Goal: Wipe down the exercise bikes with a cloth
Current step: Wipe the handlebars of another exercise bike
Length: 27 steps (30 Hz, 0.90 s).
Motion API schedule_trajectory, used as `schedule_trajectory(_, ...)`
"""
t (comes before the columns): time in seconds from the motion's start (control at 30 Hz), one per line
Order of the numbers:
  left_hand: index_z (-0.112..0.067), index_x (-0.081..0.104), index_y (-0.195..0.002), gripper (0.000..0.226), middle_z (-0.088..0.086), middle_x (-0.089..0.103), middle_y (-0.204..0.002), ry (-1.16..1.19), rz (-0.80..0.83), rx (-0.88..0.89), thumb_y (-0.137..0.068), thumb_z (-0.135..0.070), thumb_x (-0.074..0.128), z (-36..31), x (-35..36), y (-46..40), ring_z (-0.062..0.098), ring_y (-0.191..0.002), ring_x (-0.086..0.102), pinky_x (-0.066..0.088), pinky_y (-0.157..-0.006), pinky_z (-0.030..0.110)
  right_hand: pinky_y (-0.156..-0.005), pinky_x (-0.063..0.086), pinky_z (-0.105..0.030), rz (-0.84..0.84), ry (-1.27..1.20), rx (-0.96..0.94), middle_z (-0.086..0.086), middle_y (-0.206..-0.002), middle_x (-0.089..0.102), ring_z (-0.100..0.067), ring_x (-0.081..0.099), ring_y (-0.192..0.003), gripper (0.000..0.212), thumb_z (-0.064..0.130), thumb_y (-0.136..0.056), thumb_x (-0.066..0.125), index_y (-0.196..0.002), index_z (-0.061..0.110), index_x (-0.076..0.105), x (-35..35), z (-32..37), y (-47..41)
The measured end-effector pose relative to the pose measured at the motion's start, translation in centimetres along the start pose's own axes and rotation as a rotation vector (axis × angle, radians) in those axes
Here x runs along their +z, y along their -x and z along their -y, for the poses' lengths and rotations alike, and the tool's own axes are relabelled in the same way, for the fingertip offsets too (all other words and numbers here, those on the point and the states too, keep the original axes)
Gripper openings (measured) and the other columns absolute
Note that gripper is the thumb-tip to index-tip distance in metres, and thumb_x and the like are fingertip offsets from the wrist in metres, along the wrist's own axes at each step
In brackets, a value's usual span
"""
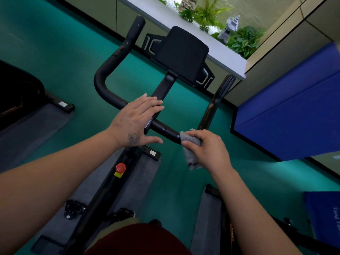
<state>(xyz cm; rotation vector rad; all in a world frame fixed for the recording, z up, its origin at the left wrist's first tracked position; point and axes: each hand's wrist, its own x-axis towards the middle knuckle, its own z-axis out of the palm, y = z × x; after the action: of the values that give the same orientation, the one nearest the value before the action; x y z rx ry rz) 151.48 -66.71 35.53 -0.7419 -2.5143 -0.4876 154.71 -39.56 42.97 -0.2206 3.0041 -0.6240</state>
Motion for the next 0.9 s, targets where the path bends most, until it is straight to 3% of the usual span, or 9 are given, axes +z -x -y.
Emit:
schedule_trajectory(0.13,0.002,0.054,-0.149,0.112,0.015,0.054,-0.155,-0.018,0.038,0.003,-0.083,-0.088,0.063,0.1,-0.2,0.1,0.033,-0.150,0.046,0.029,-0.129,0.054,-0.092,0.056,-0.037,0.029,0.075,0.027,0.017,-0.121,0.073,-0.011,0.067,-0.113,0.031,0.052,-0.084,0.082,-0.113,0.042,0.077,-1.2,-0.6,-0.1)
schedule_trajectory(0.43,0.002,0.051,-0.151,0.110,0.015,0.052,-0.158,-0.027,0.073,-0.010,-0.087,-0.087,0.061,0.0,-0.6,0.1,0.033,-0.152,0.043,0.029,-0.129,0.054,-0.090,0.055,-0.037,-0.069,0.137,-0.040,0.008,-0.117,0.074,-0.020,0.068,-0.109,0.030,0.047,-0.087,0.080,-0.113,0.033,0.078,1.0,2.6,-0.1)
schedule_trajectory(0.7,0.001,0.041,-0.160,0.111,0.014,0.043,-0.166,-0.028,0.080,0.011,-0.087,-0.078,0.070,0.2,-0.9,1.0,0.031,-0.158,0.035,0.025,-0.131,0.054,-0.075,0.038,-0.032,0.043,0.164,-0.041,0.010,-0.093,0.055,-0.018,0.060,-0.098,0.031,0.045,-0.088,0.080,-0.118,0.037,0.077,-1.3,0.1,-0.1)
schedule_trajectory(0.9,0.001,0.040,-0.160,0.111,0.014,0.042,-0.166,-0.014,0.070,-0.015,-0.087,-0.076,0.071,0.1,-0.8,1.1,0.030,-0.157,0.037,0.028,-0.130,0.054,-0.081,0.050,-0.037,-0.012,0.125,-0.122,0.003,-0.097,0.061,-0.024,0.063,-0.097,0.029,0.042,-0.089,0.080,-0.114,0.028,0.078,1.0,3.0,-0.7)
